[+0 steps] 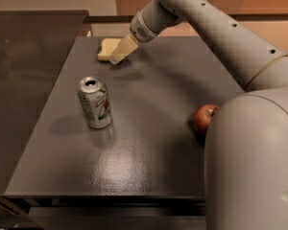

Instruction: Move sponge near 7up can

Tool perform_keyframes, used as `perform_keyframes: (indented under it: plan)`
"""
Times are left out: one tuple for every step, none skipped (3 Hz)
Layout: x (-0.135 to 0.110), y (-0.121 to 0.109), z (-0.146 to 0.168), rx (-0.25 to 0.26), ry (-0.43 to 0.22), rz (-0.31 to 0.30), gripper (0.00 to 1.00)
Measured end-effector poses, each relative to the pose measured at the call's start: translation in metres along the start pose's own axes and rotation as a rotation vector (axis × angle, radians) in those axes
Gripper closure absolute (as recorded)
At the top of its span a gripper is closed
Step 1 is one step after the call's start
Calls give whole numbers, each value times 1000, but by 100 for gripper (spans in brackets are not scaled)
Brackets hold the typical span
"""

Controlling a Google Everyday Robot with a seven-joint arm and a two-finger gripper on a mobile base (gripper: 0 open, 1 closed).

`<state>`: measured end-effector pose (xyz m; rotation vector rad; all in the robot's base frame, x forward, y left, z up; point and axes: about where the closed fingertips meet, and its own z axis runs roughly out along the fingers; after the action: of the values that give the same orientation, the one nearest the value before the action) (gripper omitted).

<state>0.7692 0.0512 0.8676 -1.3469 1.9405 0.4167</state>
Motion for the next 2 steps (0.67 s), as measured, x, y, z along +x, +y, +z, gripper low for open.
perform_keyframes:
  plan:
    - [-3,2,19,-19,-1,25,0]
    - [-5,8,35,-54,9,30,18]
